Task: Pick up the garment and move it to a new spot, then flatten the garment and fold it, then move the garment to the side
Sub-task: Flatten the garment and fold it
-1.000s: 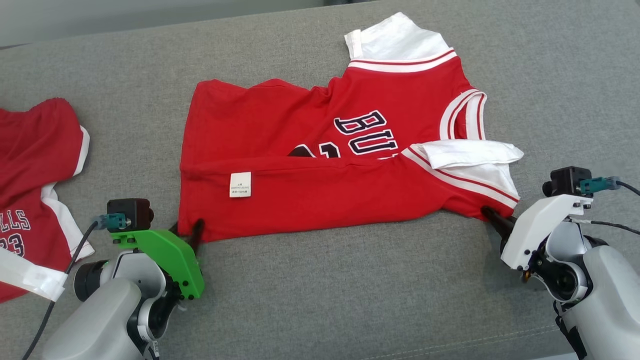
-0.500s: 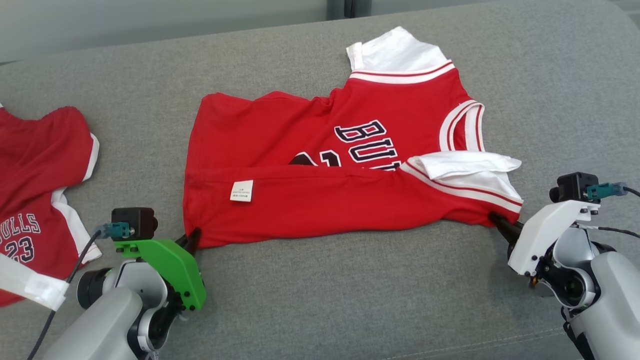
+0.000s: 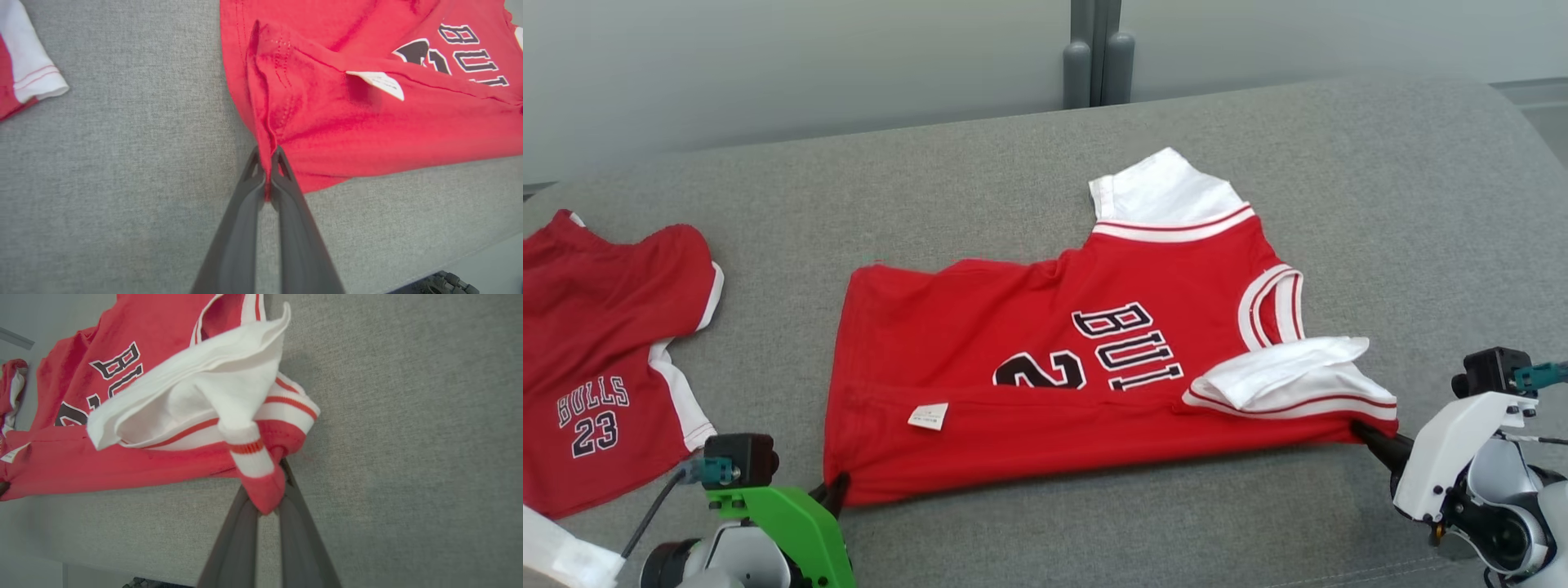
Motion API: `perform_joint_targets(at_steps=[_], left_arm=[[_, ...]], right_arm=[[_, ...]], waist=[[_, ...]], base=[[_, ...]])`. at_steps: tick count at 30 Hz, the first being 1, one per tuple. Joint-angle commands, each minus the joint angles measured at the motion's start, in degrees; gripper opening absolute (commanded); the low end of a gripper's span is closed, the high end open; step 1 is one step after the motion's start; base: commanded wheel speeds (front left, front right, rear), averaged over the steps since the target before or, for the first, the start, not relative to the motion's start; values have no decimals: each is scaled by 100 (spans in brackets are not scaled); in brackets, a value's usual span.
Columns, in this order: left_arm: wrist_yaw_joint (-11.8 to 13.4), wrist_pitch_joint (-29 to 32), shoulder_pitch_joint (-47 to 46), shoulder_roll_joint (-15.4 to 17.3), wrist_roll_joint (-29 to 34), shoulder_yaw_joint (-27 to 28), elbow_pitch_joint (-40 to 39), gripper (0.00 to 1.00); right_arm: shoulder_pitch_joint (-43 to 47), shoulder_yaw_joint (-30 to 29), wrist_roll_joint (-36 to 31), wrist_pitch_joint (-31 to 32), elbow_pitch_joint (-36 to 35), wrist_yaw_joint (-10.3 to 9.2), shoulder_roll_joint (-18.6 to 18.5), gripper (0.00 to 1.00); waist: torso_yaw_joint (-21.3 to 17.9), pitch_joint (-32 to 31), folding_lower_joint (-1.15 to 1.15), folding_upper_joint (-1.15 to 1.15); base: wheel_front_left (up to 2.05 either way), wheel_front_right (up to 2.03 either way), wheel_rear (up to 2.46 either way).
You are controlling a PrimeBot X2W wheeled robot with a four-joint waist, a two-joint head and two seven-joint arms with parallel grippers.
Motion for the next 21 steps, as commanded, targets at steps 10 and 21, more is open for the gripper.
perform_joint_targets(at_steps=[10,21], left_arm=[[482,60,776,357,-191,19,-884,0],[543,136,849,277,-269,-18,-941,100]], right_arm=[[799,-473,-58,396,-629,-6,116,0],[886,-805,-387,711,-817,-3,435,100]], waist=[[-28,-173,0,0],[-78,-160,0,0]], base=[[0,0,0],[0,0,0]])
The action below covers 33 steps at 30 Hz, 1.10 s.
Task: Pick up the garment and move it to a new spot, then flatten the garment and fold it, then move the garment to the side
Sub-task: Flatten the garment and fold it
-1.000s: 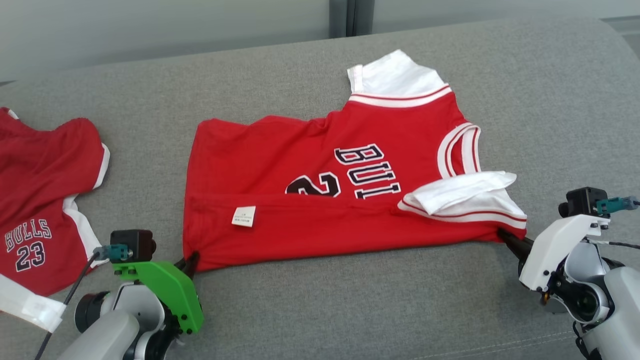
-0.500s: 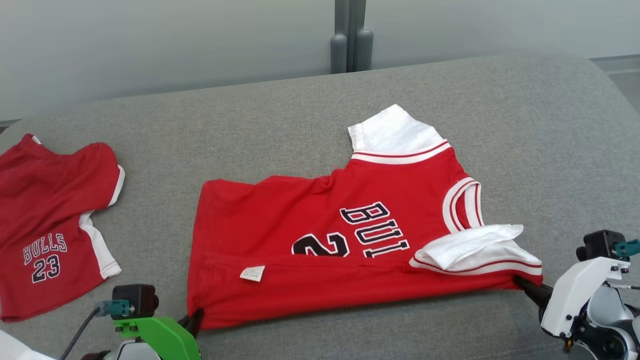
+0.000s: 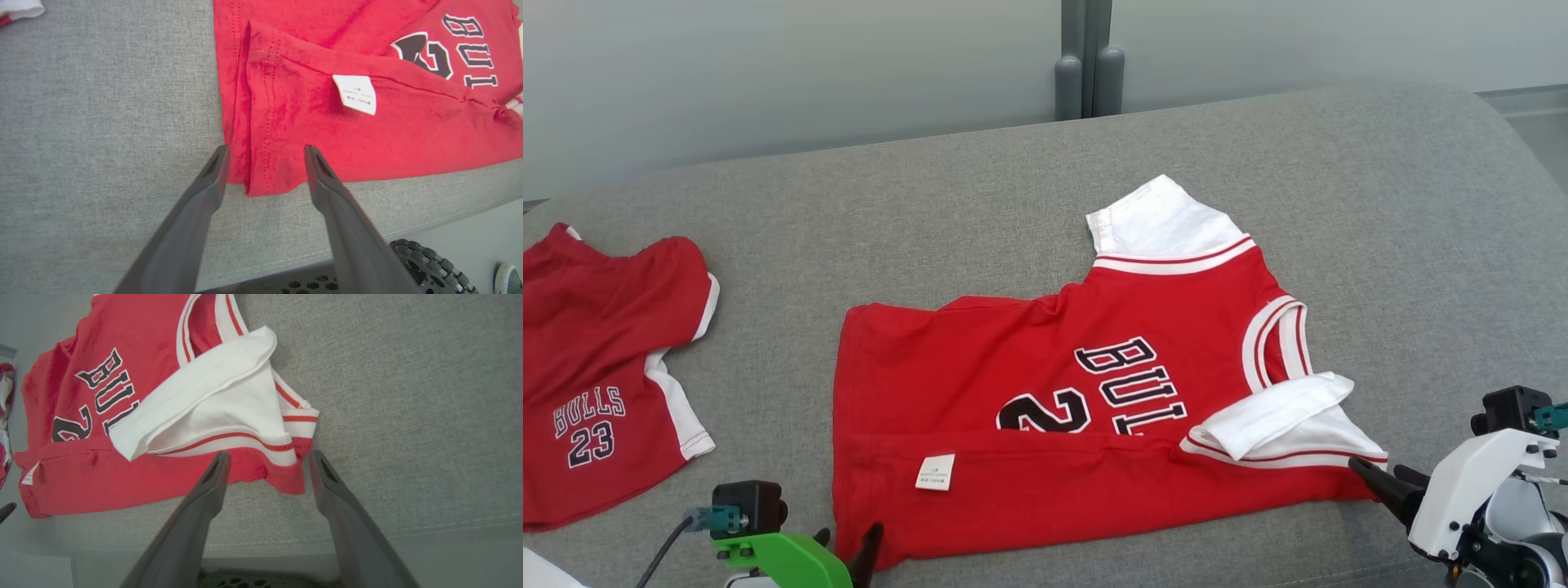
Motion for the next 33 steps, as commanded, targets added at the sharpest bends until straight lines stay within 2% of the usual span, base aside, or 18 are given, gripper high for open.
perform_joint_targets(at_steps=[1,12,19,27,33], left_arm=[[37,13,42,29,16,-3,16,100],[16,-54,-44,49,67,25,-4,100],[-36,8,-521,184,310,47,-189,100],[-206,329,-1494,114,594,50,-101,100],[-418,494,-2213,-87,726,12,250,100]], right_arm=[[66,-58,-71,33,-47,-2,37,100],[72,-193,-253,90,-241,-1,135,100],[-293,-104,-218,-26,-584,-1,49,100],[-1459,385,-246,-209,-430,-1,-70,100],[-2586,834,-256,-285,33,-1,-384,100]], waist=[[5,12,0,0],[10,-4,0,0],[17,51,0,0],[-63,442,0,0],[1,993,0,0]], base=[[0,0,0],[0,0,0],[0,0,0],[0,0,0],[0,0,0]])
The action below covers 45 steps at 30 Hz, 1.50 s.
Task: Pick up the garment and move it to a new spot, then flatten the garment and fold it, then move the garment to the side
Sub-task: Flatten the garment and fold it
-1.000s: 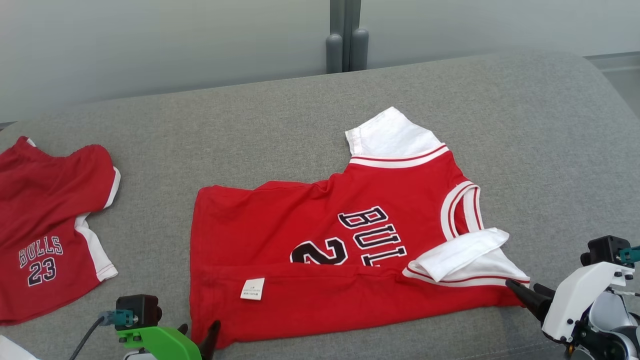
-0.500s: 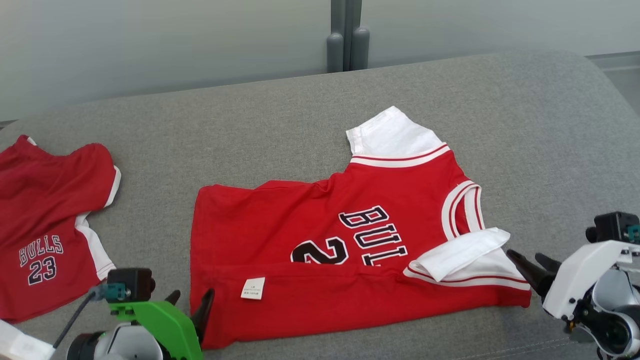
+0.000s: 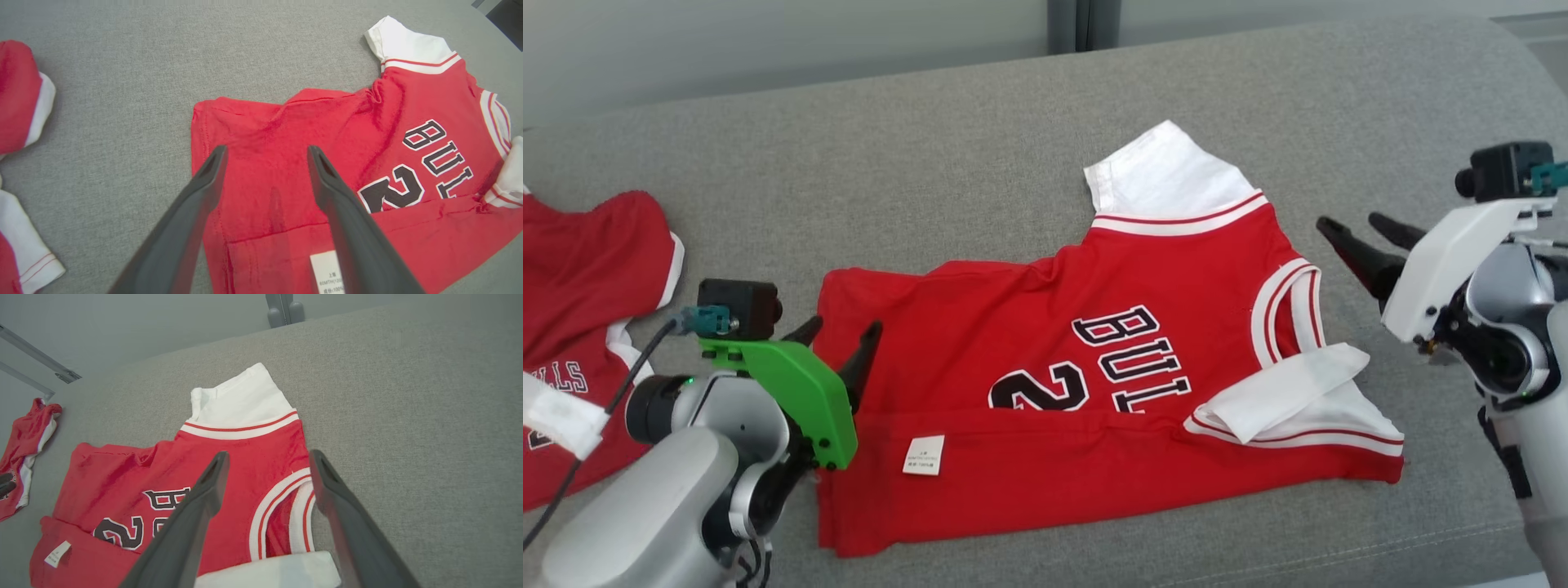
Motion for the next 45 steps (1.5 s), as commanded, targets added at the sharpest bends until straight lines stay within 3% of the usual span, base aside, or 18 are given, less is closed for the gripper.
perform_joint_targets(at_steps=[1,17,33,45], left_arm=[[-44,12,-217,-44,89,-1,98,100],[-321,-257,-1449,-693,590,-136,1017,100],[-302,-235,-1796,-932,716,-252,912,100],[-481,-345,-1870,-1025,701,-314,1100,100]], right_arm=[[-254,77,-11,-60,94,0,-44,100],[-2716,1225,411,-745,1537,1,-661,100],[-3894,2053,856,-580,2977,0,-885,100],[-4070,2445,1204,-595,3406,1,-818,100]], waist=[[59,388,0,0],[661,1532,0,0],[1096,1936,0,0],[1077,2026,0,0]], base=[[0,0,0],[0,0,0],[0,0,0],[0,0,0]])
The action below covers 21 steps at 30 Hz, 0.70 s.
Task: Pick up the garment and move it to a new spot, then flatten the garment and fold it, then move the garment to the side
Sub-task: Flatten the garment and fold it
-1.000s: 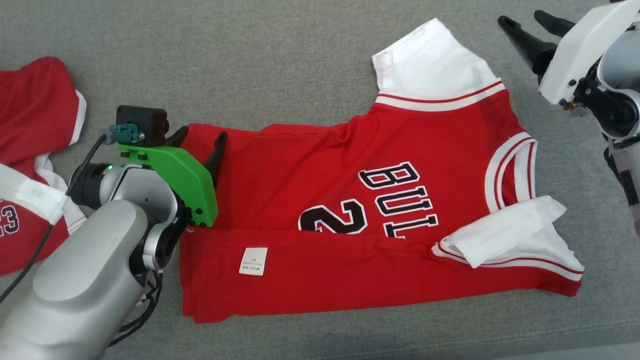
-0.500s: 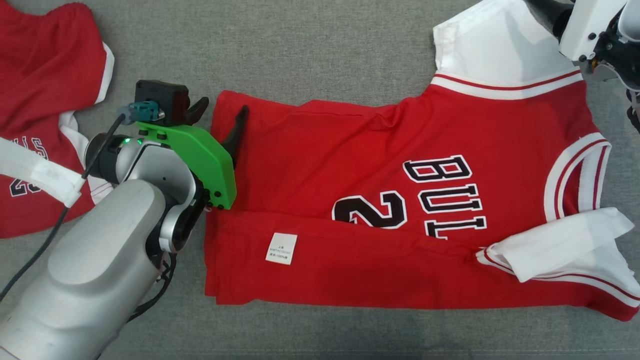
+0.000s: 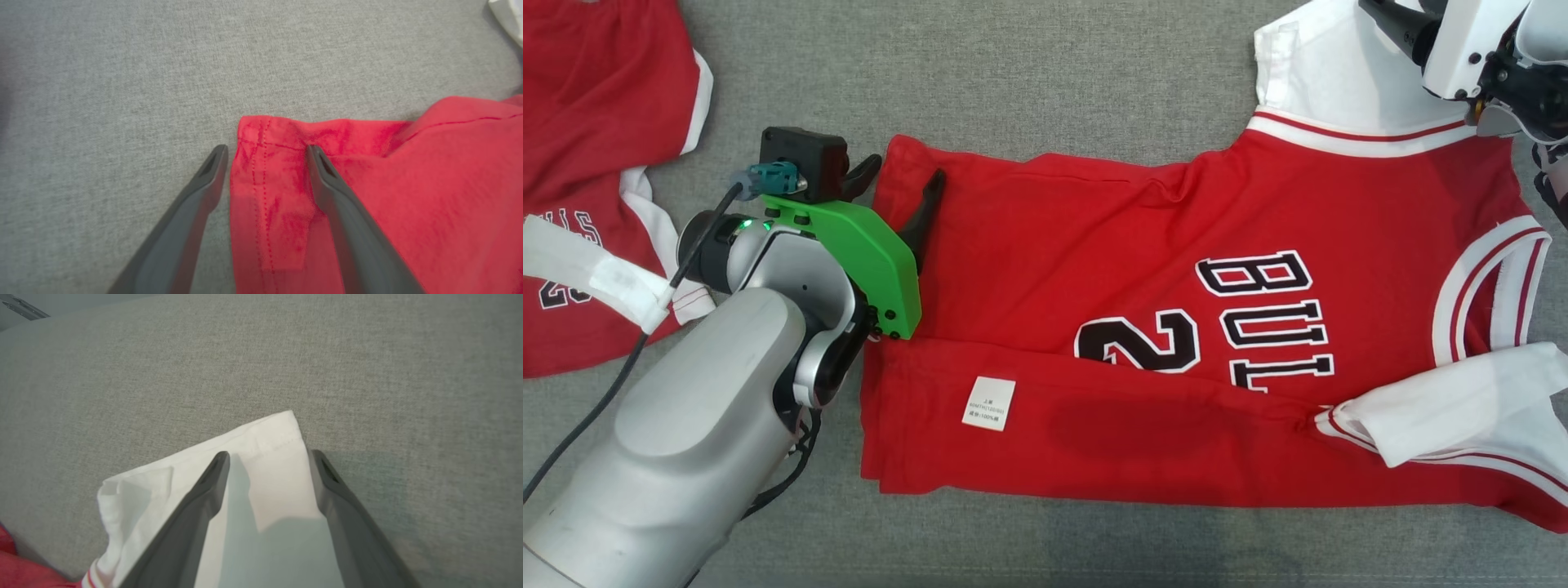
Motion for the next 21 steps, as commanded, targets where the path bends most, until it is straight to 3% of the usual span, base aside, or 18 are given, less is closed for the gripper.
perform_joint_targets(at_steps=[1,3,6,7,10,12,13,21], left_arm=[[-34,-39,-113,-5,9,1,72,100],[-50,-53,-133,-22,14,5,119,100],[-81,-90,-169,-54,6,6,230,100],[-97,-100,-185,-65,-2,6,273,100],[-133,-35,-207,-88,-62,-8,388,98],[-162,-42,-217,-107,-85,0,454,43],[-177,-61,-220,-118,-87,1,477,0],[-244,-204,-236,-133,-135,70,575,0]], right_arm=[[-36,57,106,-27,25,0,9,100],[-59,126,183,-39,40,0,12,100],[-93,225,267,-60,62,0,-3,18],[-102,258,291,-72,68,0,-6,0],[-128,354,357,-108,79,0,-24,0],[-160,406,405,-127,87,0,-49,0],[-168,435,432,-147,89,0,-60,0],[-267,602,513,-464,114,0,-127,0]], waist=[[-14,19,0,0],[-24,39,0,0],[-34,52,0,0],[-36,50,0,0],[-43,41,0,0],[-47,38,0,0],[-48,35,0,0],[-44,-16,0,0]], base=[[0,0,0],[0,0,0],[0,0,0],[0,0,0],[0,0,0],[0,0,0],[0,0,0],[0,0,0]])
